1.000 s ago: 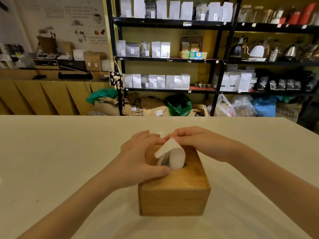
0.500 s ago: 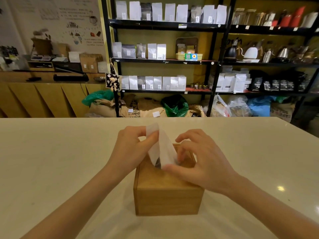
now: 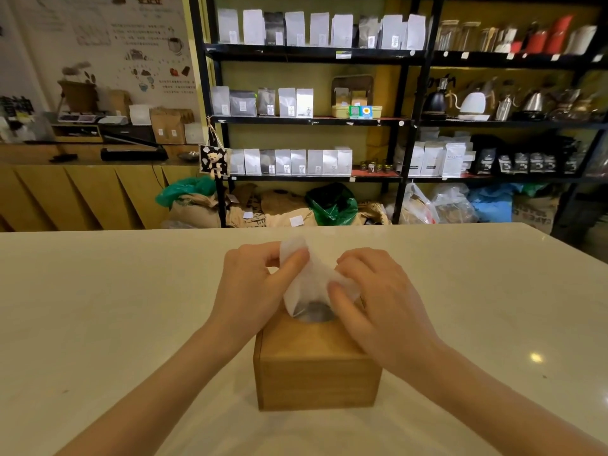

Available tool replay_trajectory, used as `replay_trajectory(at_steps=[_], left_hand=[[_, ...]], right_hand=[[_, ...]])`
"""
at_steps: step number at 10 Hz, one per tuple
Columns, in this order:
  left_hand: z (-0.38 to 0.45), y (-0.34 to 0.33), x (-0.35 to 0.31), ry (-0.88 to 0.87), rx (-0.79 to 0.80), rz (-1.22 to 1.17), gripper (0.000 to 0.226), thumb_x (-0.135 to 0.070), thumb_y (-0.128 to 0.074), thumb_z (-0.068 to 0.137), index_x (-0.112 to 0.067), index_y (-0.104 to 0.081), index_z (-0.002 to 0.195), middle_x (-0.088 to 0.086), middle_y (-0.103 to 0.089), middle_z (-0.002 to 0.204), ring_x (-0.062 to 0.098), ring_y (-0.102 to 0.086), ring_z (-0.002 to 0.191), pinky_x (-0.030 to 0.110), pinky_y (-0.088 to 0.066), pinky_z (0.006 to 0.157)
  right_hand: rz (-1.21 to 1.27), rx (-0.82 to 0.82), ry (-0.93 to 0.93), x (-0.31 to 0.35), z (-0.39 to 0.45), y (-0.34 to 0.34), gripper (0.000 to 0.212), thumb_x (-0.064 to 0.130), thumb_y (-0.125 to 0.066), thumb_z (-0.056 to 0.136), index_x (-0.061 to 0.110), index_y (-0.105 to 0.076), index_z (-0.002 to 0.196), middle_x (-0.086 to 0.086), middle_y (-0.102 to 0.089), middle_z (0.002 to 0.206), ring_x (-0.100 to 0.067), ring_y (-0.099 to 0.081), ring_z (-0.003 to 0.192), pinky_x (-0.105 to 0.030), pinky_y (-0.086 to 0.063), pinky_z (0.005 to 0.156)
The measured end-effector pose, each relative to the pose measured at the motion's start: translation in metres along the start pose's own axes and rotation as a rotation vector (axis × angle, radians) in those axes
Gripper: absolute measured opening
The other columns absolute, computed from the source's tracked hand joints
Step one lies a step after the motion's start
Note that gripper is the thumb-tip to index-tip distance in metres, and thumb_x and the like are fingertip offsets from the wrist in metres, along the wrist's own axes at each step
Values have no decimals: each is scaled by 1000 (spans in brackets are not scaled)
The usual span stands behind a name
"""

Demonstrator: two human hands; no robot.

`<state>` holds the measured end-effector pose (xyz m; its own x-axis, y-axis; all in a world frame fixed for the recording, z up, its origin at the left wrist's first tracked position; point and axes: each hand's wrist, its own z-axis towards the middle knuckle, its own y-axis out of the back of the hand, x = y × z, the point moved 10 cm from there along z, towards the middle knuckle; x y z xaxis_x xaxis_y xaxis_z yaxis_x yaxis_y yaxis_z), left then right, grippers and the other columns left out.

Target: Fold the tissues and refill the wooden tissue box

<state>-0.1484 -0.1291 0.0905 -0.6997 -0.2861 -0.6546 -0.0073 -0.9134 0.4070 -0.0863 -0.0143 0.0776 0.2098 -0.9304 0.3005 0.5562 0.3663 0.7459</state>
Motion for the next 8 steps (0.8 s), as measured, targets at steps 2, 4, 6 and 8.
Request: replay_trajectory(at_steps=[2, 4, 6, 8], left_hand=[[4, 1, 9, 96, 59, -152, 15, -25, -61, 81, -38, -63, 75, -25, -66, 63, -13, -62, 71, 5, -48, 58], [6, 1, 15, 156, 86, -243, 17, -22, -60, 82, -36, -64, 75, -29, -65, 57, -12, -63, 68, 3, -46, 56], [3, -3, 26, 233, 130, -281, 17, -21, -53, 88, -35, -62, 83, -19, -69, 70, -9, -64, 66, 6, -48, 54], [6, -1, 33, 326, 209, -239, 18, -36, -47, 89, -34, -52, 106, -15, -60, 99, 2, -58, 90, 15, -49, 67]], right_hand=[[641, 84, -252, -31, 1, -7, 19, 20, -45, 94, 16, -55, 78, 6, -55, 73, 1, -52, 67, -10, -42, 59], [739, 92, -301, -35, 5, -11, 20, 26, -41, 95, 16, -57, 89, 4, -61, 83, -1, -58, 73, -15, -49, 67], [809, 150, -412, -48, 10, -20, 23, 25, -48, 93, 20, -56, 114, 9, -69, 94, -7, -67, 84, -17, -55, 68], [745, 132, -442, -60, 14, 3, 41, 25, -53, 90, 28, -41, 130, 13, -65, 100, -2, -58, 96, -27, -46, 90]])
